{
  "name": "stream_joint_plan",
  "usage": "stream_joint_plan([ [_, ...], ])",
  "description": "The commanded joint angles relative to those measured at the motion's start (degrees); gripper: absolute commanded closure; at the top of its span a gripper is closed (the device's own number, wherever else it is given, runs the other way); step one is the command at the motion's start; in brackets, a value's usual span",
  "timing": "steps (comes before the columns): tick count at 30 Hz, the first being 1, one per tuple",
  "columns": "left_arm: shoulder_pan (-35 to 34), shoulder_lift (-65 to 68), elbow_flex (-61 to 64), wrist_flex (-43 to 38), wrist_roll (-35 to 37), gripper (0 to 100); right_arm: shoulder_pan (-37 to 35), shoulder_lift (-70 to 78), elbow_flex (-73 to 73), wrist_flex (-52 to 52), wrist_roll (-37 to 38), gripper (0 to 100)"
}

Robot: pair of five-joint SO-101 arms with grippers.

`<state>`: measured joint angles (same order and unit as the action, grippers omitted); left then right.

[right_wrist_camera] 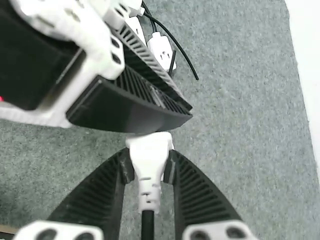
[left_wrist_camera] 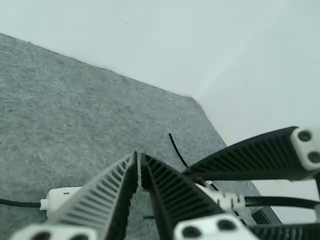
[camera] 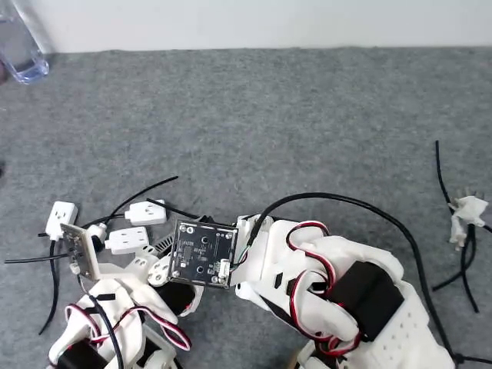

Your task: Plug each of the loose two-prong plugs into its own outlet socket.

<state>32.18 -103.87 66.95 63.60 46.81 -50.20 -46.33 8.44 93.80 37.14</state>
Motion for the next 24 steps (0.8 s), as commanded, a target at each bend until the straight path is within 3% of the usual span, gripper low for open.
stream_joint_plan([
  [1,0.18,-0.88,0.22,0.62,0.09,99,1.45,-1.01,-4.13,-0.40,-0.70,98.9],
  [24,0.26,-0.88,1.98,0.44,0.26,99,1.36,-0.66,-5.89,-0.13,-0.70,98.9],
])
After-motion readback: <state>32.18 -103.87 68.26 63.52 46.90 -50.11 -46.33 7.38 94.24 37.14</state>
